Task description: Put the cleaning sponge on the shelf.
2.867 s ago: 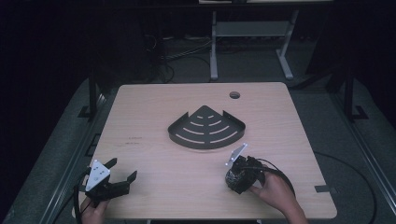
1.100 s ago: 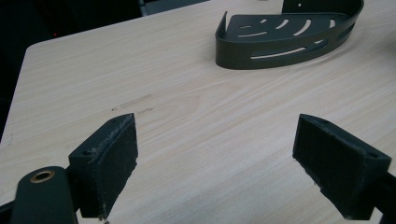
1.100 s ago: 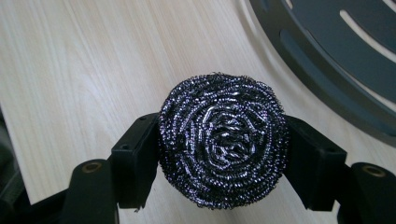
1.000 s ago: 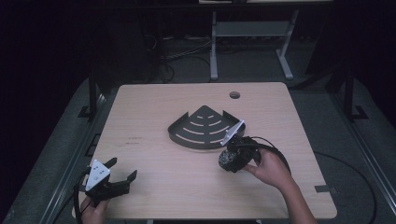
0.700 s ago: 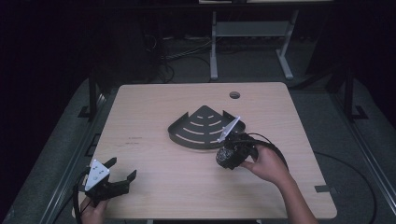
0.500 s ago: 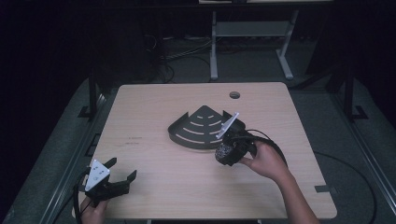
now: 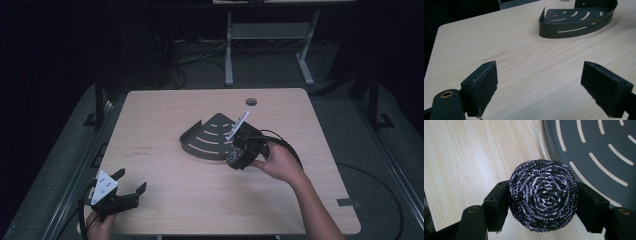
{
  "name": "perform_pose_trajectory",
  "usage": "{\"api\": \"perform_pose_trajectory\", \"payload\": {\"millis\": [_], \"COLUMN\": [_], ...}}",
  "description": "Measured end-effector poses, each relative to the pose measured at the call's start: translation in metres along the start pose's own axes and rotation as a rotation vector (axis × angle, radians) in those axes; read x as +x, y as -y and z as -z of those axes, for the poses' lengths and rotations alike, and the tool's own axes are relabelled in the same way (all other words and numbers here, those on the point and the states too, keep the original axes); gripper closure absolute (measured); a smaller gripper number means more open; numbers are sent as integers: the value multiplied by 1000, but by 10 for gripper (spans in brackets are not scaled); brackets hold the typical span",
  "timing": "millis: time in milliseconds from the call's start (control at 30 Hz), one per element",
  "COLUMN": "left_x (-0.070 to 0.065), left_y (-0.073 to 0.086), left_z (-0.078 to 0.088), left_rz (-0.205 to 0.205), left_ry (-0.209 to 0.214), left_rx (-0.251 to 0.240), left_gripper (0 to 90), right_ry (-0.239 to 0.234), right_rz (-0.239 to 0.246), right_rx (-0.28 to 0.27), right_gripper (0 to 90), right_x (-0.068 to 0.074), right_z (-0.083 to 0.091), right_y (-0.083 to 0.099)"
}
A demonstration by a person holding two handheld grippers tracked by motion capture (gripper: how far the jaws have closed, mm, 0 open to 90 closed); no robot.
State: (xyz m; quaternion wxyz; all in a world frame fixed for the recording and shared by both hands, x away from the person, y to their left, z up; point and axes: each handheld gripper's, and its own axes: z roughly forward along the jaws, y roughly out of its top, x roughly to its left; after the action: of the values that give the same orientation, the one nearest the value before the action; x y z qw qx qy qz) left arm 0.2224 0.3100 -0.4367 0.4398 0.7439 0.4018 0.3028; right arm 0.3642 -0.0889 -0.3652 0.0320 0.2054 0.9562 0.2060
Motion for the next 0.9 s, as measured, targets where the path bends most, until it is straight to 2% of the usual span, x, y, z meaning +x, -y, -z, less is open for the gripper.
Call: {"api": "perform_pose_trajectory", "payload": {"millis": [433, 900], "left_x": [0, 0], "left_y": [0, 0], "left_z": [0, 0], "left_rz": [5, 5], "left_ry": [1, 3], "left_rx": [-4, -4], "left_gripper": [132, 133], "right_ry": [-23, -2], "right_rz": [-23, -12], "right_rx": [-6, 23], "right_gripper": [322, 322], "right_x": [-18, -30], "right_z": [0, 3], "right_y": [-10, -33]}}
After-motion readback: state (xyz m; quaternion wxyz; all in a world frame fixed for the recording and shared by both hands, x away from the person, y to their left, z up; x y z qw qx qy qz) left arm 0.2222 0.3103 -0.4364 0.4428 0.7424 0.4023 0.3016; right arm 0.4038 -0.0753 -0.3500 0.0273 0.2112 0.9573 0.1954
